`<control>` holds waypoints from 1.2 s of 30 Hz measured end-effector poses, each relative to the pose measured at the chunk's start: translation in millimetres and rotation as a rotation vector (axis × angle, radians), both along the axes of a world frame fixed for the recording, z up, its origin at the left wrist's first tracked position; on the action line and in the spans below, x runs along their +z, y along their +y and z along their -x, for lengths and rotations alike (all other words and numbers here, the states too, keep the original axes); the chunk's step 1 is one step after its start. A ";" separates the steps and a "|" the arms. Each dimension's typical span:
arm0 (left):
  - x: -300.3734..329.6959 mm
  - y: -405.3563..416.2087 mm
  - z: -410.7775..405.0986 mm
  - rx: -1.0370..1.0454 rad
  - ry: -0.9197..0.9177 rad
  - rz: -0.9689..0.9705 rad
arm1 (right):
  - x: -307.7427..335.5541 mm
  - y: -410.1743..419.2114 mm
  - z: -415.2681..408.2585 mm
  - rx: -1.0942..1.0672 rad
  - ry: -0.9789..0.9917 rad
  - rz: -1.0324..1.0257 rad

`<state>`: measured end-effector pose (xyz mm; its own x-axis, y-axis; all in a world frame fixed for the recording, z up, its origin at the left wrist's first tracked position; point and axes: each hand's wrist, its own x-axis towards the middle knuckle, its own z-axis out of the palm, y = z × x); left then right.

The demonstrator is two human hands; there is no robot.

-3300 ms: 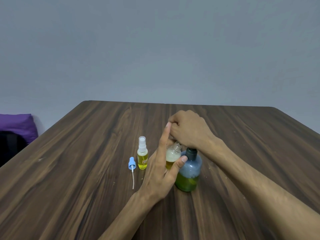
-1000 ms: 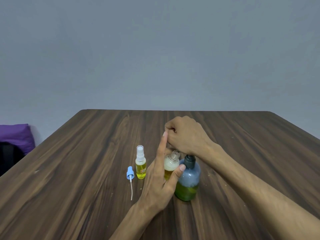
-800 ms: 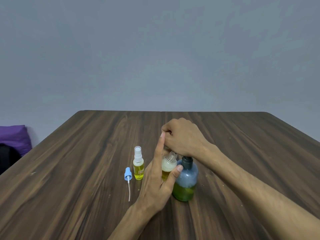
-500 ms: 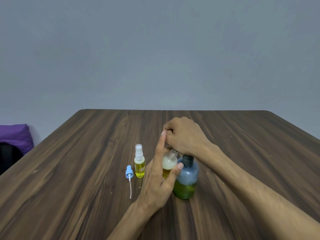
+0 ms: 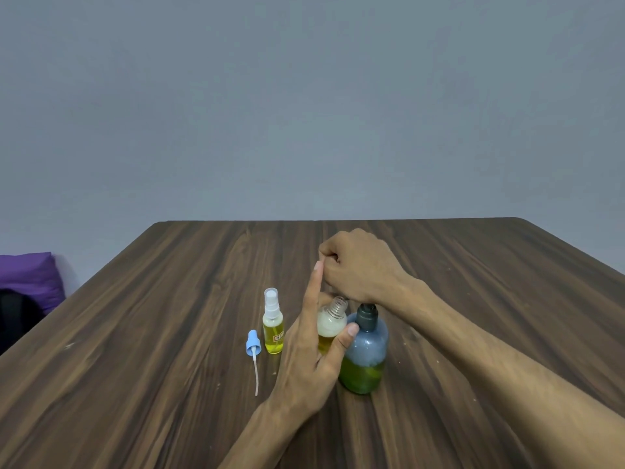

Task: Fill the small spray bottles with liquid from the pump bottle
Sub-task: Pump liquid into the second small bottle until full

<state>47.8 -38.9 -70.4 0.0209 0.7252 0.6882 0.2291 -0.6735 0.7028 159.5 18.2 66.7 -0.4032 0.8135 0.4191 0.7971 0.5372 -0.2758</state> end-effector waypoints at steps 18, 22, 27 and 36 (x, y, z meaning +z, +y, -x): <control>1.0 -0.3 1.0 0.001 0.019 -0.005 | -0.3 1.0 0.0 -0.001 0.006 -0.016; 0.5 -0.7 -0.9 -0.019 -0.016 0.026 | -5.5 -0.4 2.3 -0.014 -0.053 0.040; 0.0 0.2 -0.3 -0.008 0.012 0.000 | -1.7 1.8 -1.1 -0.012 -0.015 -0.039; -0.1 -1.3 -1.7 0.007 -0.012 -0.005 | -0.7 1.7 -0.4 -0.012 -0.069 -0.049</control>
